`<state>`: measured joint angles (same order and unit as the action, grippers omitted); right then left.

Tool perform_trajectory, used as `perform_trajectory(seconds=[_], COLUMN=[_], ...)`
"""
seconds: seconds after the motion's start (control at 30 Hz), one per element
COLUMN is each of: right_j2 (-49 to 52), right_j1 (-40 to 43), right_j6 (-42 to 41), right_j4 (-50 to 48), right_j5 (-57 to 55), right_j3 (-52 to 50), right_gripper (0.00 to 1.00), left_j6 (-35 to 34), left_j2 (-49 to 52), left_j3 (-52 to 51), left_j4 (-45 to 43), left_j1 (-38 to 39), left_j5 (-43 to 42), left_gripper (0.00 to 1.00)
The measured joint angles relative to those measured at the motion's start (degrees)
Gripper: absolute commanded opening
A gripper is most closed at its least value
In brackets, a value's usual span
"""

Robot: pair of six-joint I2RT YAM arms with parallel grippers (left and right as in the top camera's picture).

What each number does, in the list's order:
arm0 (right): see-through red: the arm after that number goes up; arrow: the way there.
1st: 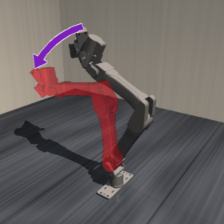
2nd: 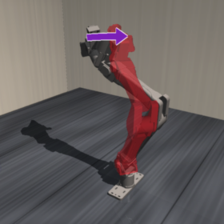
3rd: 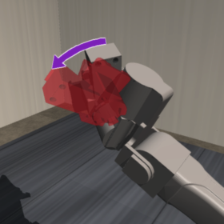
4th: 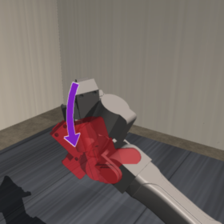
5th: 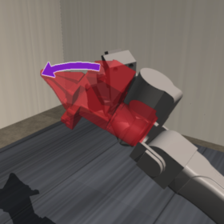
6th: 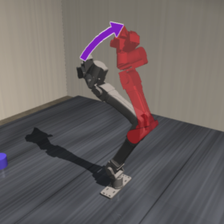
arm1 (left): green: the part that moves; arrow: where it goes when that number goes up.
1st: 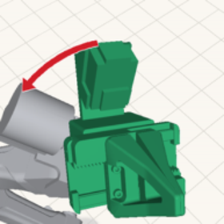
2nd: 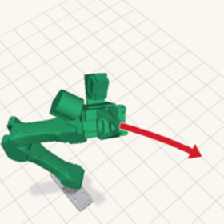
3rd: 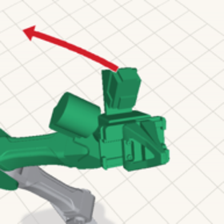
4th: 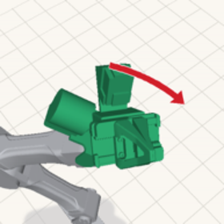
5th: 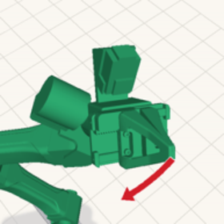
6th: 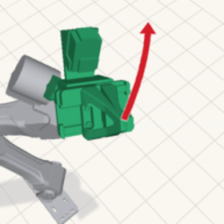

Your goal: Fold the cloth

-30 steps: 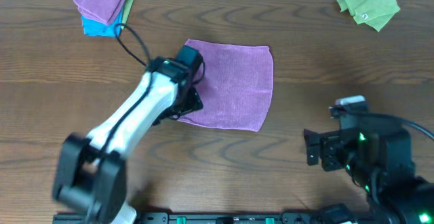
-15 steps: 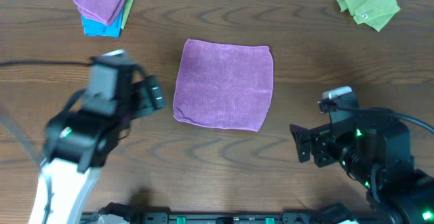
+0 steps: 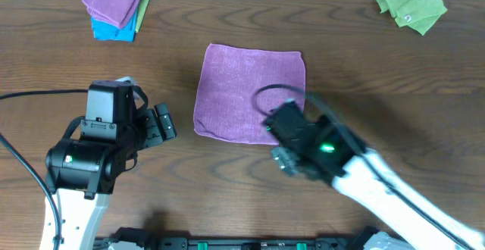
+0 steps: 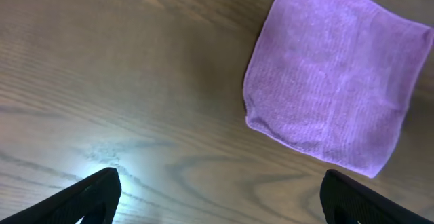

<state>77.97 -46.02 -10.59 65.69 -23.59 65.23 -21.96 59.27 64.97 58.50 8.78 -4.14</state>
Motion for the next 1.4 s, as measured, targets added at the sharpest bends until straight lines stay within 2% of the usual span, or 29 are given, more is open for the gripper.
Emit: perform_trajectory(seconds=[0.23, 0.37, 0.5, 0.57, 0.77, 1.13, 1.4], right_j2=[14.3, 16.5, 16.5, 16.5, 16.5, 16.7, 21.4], right_j1=[-1.9, -2.3, -4.0, -5.0, -7.0, -6.9, -6.8], right_j6=[-4.7, -5.7, -6.0, -5.9, -5.5, -3.8, -2.4], right_j4=[-2.4, -4.1, -7.5, -9.6, -13.5, -25.6, -27.5], right_j5=[-8.1, -9.7, -10.6, -10.5, -10.5, -11.7, -15.9], right_j3=[-0.2, -0.2, -0.9, -2.2, -7.3, -13.2, -13.7], right_gripper=[0.99, 0.99, 0.99, 0.99, 0.99, 0.99, 0.99], left_j6=[0.8, 2.2, 5.5, 6.7, 8.6, 9.0, 9.9], left_j2=[-2.3, -4.3, -5.8, -6.0, -6.0, -6.0, -6.0], left_j3=[0.0, 0.0, 0.0, 0.0, 0.0, 0.0, 0.0], left_j4=[-0.5, -0.5, -0.9, -1.0, -1.8, -1.9, -1.9], left_j1=[-1.4, -7.2, -17.2, -19.8, -20.0, -20.0, -20.0], left_j5=[-0.3, -1.9, -8.6, -11.5, -15.1, -15.6, -15.6], left_gripper=[0.95, 0.95, 0.95, 0.95, 0.95, 0.95, 0.95])
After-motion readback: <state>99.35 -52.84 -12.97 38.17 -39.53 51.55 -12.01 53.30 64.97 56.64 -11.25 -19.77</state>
